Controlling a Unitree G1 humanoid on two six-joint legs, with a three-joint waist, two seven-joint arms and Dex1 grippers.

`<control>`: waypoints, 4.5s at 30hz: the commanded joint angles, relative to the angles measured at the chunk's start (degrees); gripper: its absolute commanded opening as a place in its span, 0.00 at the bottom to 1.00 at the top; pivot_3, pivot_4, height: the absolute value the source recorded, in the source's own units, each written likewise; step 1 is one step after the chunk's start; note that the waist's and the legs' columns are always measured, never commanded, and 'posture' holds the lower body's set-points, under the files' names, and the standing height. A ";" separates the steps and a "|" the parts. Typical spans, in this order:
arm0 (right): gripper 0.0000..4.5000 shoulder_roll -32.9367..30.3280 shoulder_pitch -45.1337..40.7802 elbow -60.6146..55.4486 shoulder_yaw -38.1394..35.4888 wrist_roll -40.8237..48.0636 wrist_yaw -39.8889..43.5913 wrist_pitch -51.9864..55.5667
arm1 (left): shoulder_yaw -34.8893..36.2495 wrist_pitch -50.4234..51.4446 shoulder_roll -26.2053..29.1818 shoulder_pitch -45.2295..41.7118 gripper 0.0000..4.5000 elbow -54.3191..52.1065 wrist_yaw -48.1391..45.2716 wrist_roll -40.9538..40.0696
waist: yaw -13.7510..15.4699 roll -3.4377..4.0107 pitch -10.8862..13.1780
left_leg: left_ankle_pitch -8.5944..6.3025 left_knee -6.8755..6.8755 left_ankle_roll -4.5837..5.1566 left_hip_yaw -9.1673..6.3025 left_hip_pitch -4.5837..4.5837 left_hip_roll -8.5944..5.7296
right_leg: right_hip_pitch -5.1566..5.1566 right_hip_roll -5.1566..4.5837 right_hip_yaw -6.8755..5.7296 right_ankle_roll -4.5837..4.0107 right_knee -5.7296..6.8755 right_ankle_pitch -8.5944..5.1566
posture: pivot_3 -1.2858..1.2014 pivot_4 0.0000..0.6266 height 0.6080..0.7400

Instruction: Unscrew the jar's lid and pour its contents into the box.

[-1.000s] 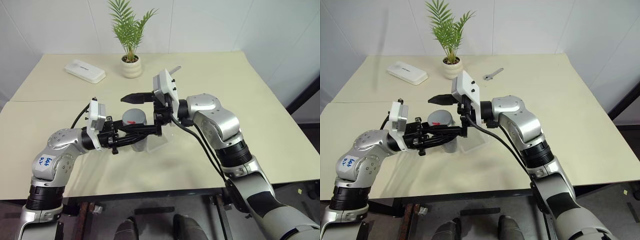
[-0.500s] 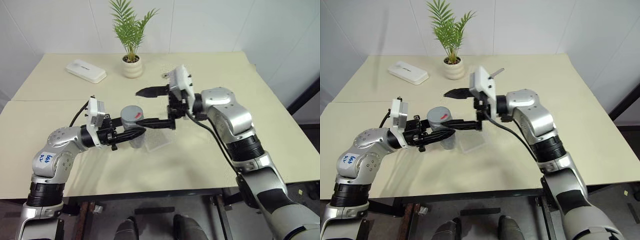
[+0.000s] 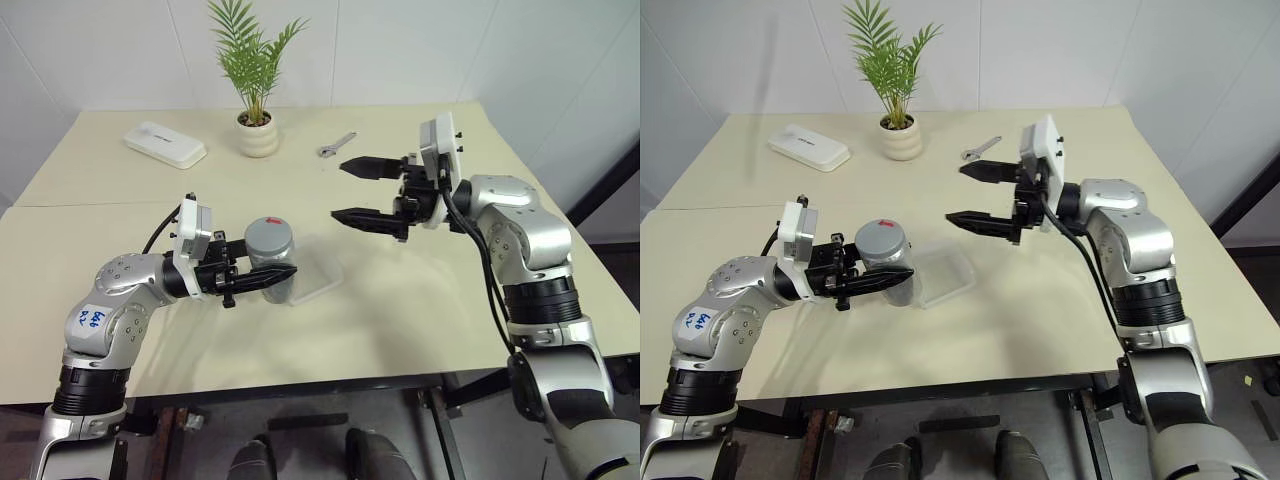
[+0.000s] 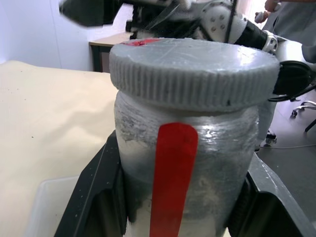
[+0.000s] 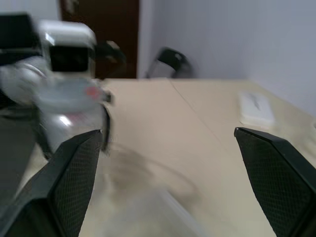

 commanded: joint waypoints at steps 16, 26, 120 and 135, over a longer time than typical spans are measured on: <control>0.99 11.96 -5.14 -7.38 10.45 -3.41 -8.59 4.68 | 0.15 -1.24 -0.07 -0.31 0.43 -1.32 0.22 0.35 | 0.60 0.00 0.00 | 0.00 0.01 0.00 0.00 -0.01 0.01 | -0.02 -0.01 0.00 -0.05 0.05 -0.03 | 0.52 0.24 1.00; 0.99 10.26 -4.09 -6.24 10.17 -5.53 -8.44 4.86 | 0.06 -1.07 -0.19 0.18 0.43 -1.92 0.61 0.01 | 0.61 0.00 0.00 | -0.01 -0.01 0.00 0.00 -0.01 0.01 | -0.02 0.00 -0.01 -0.07 0.04 -0.04 | 0.52 0.24 1.00; 0.56 1.17 18.01 32.42 -4.34 -18.39 -16.07 -36.58 | 8.22 2.75 0.68 4.98 0.43 -4.77 8.11 -5.05 | -0.85 -0.04 -0.02 | -0.04 -0.07 -0.06 0.08 0.03 0.03 | 0.05 0.12 0.16 0.09 -0.29 0.05 | 0.52 0.24 1.00; 0.99 -7.86 20.54 -1.49 -5.20 -3.75 -4.90 -9.38 | 4.48 2.84 2.88 -6.36 0.43 5.54 9.22 0.49 | -0.58 -0.03 -0.02 | -0.04 0.01 -0.08 0.07 0.15 0.03 | 0.04 0.17 0.27 0.04 -0.01 0.02 | 0.52 0.24 1.00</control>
